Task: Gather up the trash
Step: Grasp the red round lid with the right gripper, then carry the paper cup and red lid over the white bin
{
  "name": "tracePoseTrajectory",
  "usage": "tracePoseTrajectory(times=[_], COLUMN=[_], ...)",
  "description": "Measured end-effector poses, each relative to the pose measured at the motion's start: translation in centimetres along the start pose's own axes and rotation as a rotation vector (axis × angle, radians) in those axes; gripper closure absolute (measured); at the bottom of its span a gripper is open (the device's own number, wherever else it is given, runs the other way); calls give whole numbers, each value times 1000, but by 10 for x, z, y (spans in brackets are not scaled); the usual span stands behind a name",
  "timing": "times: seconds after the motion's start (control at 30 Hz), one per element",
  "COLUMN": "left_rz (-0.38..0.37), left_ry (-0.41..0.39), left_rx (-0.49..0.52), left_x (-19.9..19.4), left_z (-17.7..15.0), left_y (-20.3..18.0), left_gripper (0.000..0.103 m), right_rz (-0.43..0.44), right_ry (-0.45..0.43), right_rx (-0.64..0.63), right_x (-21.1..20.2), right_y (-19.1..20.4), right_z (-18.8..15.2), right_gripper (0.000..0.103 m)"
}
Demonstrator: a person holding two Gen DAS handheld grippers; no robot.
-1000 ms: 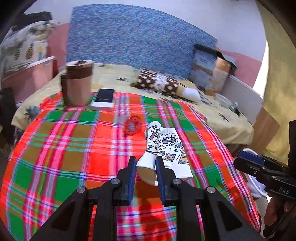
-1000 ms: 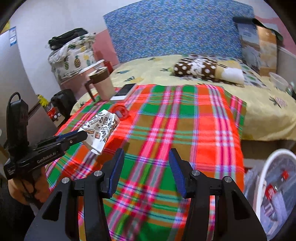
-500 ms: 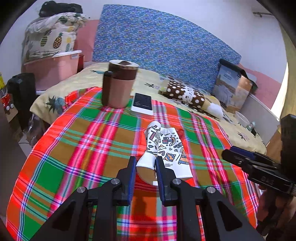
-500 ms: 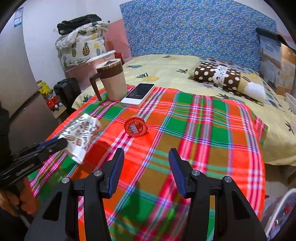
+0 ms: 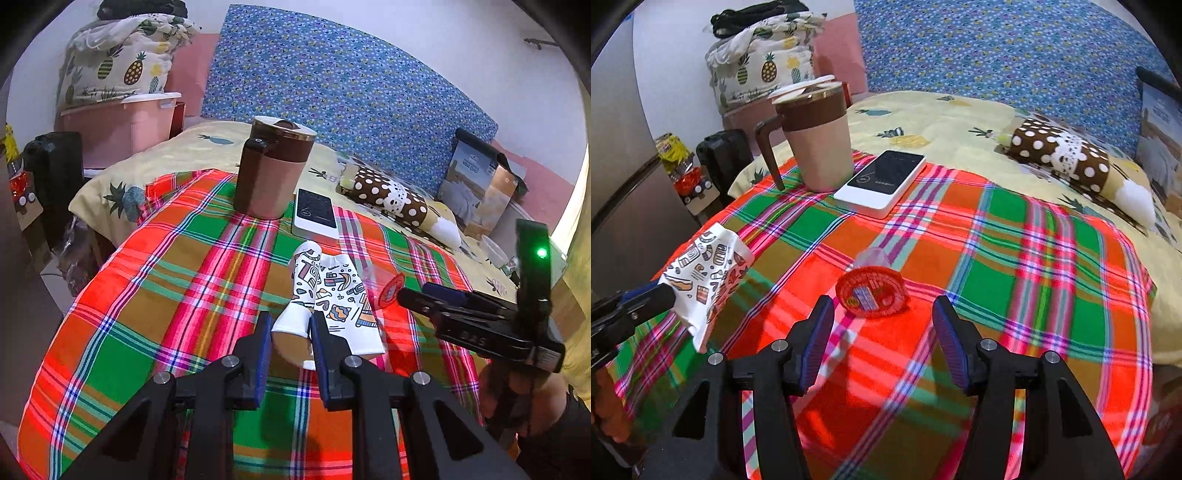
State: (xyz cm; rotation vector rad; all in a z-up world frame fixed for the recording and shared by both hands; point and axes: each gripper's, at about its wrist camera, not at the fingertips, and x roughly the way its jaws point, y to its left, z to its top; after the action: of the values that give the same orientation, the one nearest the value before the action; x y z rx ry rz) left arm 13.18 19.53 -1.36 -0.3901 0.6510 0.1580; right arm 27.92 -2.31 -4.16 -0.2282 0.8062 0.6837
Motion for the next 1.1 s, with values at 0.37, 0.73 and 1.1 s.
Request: tracePoseTrajectory(times=[0.37,0.73,1.1], left_rz=[-2,-7,-43], left_ry=[14,26,36], left_rx=[-9,3,64], left_x=[8,7,-11], left_z=[1,-2,-17], left_y=[8,-2,-43], left_gripper=[82,82,82], right_rz=[-1,2,-6], right_ry=[34,3,-48], right_rx=[-21,13,66], right_x=[20,-8,-62], right_y=[7,5,-4], right_z=[10,0,-33], right_gripper=[46,55,55])
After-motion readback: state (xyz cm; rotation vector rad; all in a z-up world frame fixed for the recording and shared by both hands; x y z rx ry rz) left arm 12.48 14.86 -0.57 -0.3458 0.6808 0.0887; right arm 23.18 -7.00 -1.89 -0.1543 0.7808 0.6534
